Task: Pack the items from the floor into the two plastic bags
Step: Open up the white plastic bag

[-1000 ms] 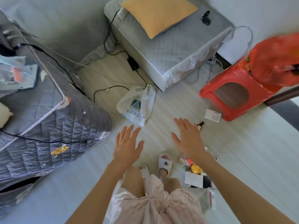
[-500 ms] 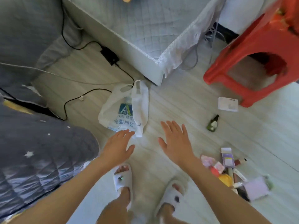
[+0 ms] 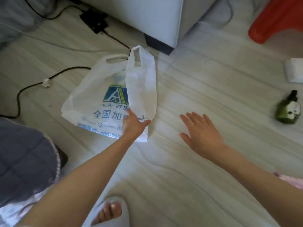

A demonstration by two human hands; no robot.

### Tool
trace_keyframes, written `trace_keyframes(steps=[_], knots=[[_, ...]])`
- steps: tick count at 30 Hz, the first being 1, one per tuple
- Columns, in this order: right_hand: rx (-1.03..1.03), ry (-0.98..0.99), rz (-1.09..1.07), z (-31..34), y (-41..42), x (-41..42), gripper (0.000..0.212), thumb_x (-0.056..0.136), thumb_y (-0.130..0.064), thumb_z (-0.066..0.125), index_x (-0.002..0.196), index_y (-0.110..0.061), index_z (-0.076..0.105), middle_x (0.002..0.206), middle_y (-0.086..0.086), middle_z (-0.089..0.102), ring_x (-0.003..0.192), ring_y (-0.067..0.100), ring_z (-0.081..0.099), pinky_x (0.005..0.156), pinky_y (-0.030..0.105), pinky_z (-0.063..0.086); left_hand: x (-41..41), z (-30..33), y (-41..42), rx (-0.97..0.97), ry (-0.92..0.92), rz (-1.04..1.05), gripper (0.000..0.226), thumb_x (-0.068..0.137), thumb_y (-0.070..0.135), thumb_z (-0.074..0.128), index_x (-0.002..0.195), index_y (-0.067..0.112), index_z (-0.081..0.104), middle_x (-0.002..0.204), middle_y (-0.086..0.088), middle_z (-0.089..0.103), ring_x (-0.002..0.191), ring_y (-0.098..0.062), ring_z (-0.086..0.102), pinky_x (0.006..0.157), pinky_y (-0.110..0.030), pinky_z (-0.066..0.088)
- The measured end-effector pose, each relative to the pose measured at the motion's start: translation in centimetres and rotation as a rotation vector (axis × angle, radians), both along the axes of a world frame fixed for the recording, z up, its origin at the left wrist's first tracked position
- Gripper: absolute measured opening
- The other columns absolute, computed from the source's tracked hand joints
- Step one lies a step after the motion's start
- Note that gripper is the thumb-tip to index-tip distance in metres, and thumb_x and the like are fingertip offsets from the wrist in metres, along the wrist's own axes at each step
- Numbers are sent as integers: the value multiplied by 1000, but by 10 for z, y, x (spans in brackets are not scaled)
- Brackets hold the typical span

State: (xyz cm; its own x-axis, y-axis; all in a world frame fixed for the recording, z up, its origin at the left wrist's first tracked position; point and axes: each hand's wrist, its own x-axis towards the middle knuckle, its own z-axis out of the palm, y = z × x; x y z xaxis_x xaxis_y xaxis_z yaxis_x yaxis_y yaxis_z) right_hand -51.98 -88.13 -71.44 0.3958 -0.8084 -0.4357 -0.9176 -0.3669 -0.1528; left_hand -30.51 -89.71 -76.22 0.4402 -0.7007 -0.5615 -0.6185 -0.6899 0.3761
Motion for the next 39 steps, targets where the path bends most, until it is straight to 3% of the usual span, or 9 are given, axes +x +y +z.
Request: trace_keyframes(steps=[6,10,13,17,22,26,31,35,39], knots=[[10,-116,-180,60,27,-24,56,96,-43,36,146,-20,21,152,2,28,139,19,26,114,33,21,-27,42,6,-201,169,116,38,83,3,50,121,4,54,115,-18,61,104,-31,57,80,-29,46],[110,-478,-637,132,39,-17,47,95,-41,43,119,-4,58,125,11,59,116,28,54,98,33,41,-54,137,32,-433,301,-164,37,85,3,51,122,5,56,105,-15,66,93,-26,61,79,-23,44],[149,-687,-844,196,51,-22,57,93,-45,43,117,5,56,121,21,59,112,35,56,93,47,49,-78,208,64,-643,293,-456,33,87,8,54,120,10,58,103,-3,64,91,-15,58,85,-18,43],[320,-941,-1046,264,83,-55,61,83,-57,54,125,-14,51,124,7,52,111,29,53,81,41,52,-104,286,113,-868,259,-915,27,89,12,55,116,12,62,94,4,57,74,-1,49,75,-11,42],[111,-1214,-1120,297,131,-71,13,87,-13,60,97,-5,62,83,8,65,74,21,62,62,30,50,-125,339,154,-903,172,-1224,28,91,20,53,118,18,61,104,4,61,79,-9,54,77,-22,47],[-216,-1088,-976,307,153,-86,20,85,-8,55,77,8,63,70,10,54,65,19,51,59,28,39,-130,353,173,-934,133,-1248,27,94,25,48,117,18,61,114,4,59,98,-12,56,86,-30,46],[-173,-758,-674,321,165,-105,42,90,-13,56,49,-17,47,65,3,43,59,15,42,60,26,35,-105,345,149,-1119,-173,-1154,61,78,8,65,134,17,43,134,-5,47,121,-24,47,94,-35,42],[-97,-685,-582,329,162,-117,23,90,-18,57,70,-23,66,72,-12,55,70,8,52,72,23,44,-94,327,131,-1006,-550,-1358,106,46,31,89,138,25,37,139,-10,47,123,-30,51,92,-41,47],[-22,-745,-584,335,159,-131,19,90,-10,57,91,-21,72,77,-18,68,73,1,62,74,14,51,-88,313,115,-966,-650,-1408,118,42,39,90,142,26,29,143,-12,42,127,-32,45,98,-45,40]])
